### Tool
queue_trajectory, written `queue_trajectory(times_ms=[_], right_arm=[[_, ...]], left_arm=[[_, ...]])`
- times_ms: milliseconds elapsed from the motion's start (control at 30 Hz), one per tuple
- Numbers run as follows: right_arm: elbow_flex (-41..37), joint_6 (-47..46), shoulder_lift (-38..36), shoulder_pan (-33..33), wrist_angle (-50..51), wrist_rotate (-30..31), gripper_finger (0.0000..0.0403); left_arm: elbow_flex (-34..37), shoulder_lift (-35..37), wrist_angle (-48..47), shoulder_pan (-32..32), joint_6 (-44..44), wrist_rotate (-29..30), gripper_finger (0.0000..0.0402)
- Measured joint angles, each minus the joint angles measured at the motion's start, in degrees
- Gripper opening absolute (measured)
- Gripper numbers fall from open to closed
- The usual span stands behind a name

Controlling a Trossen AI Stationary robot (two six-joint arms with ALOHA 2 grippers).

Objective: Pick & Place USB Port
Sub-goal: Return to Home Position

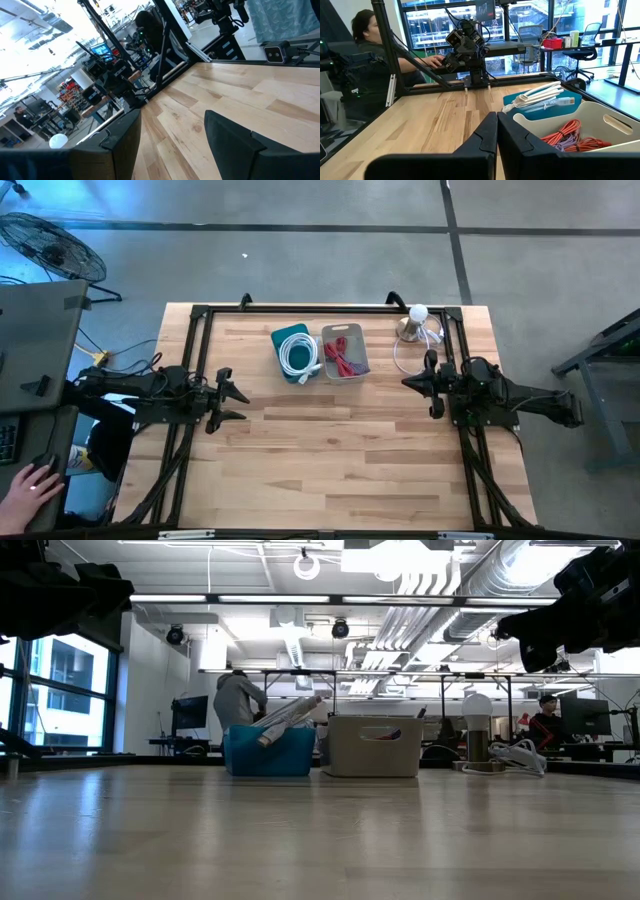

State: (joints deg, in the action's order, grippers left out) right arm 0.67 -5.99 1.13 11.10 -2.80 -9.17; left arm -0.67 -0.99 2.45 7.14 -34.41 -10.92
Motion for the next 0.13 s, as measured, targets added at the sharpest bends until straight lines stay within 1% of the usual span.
queue_trajectory(times_ms=[133], right_arm=[[0.00,-0.01,0.02,-0.01,0.01,0.00,0.0000]], left_arm=[[0.00,0.00,-0.01,-0.01,0.00,0.00,0.0214]])
